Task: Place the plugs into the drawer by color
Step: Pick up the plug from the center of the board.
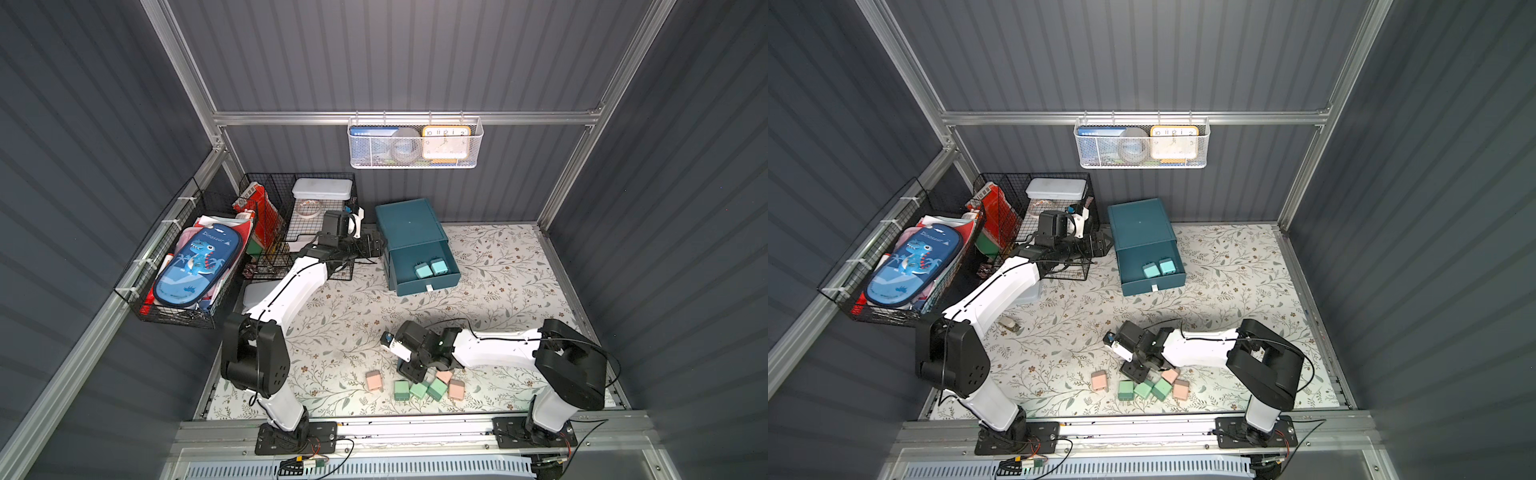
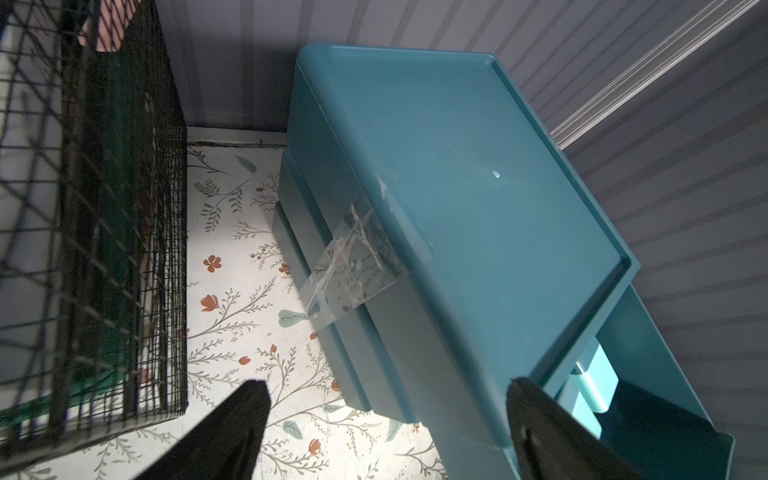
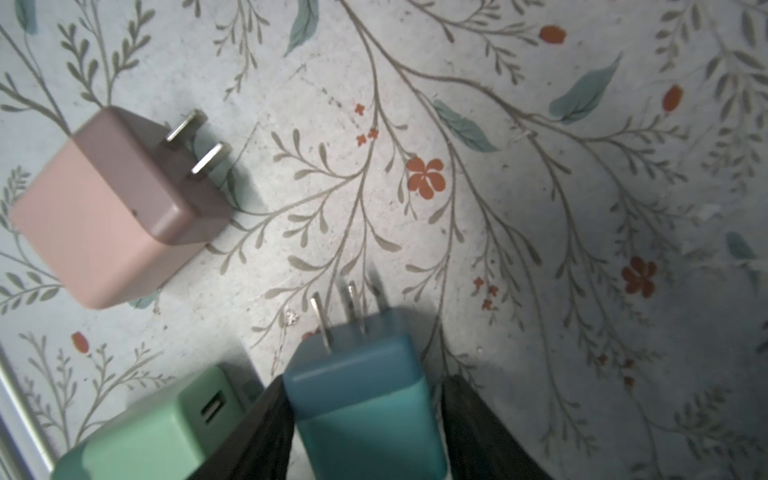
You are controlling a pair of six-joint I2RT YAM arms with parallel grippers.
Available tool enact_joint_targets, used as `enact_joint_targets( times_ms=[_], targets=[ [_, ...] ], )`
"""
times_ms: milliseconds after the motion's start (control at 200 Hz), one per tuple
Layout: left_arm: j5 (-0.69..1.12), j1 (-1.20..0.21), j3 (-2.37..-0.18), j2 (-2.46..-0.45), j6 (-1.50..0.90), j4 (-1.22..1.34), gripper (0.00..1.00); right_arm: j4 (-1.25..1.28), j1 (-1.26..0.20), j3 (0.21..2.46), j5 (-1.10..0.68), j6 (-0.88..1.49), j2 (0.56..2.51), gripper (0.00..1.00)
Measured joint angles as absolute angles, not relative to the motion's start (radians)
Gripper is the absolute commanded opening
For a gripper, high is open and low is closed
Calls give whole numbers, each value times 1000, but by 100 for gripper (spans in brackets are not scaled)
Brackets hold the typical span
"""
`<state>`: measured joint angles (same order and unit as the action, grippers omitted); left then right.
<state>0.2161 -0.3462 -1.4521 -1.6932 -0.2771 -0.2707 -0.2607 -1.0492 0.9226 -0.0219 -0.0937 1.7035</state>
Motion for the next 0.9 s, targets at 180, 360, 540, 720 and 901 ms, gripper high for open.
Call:
enact_joint_targets(
  times_ms=[180,360,540,720,901],
  targets=[
    [216,-346,-1452,-1693,-277,-271,94,-252,-1036,939,-22,-87,1730,52],
    [216,-346,-1452,-1693,-277,-271,94,-250,-1028,939,-22,-67,1730,41],
    [216,-346,-1452,-1693,-277,-271,94,-250,-1026,939,-22,-41,1730,28],
    [216,-346,-1452,-1693,-277,-271,94,-287,-1026,938,-9,12,1697,21],
    [216,-346,-1452,-1693,-277,-271,94,-371,-1026,958,35,103,1531,13]
  ],
)
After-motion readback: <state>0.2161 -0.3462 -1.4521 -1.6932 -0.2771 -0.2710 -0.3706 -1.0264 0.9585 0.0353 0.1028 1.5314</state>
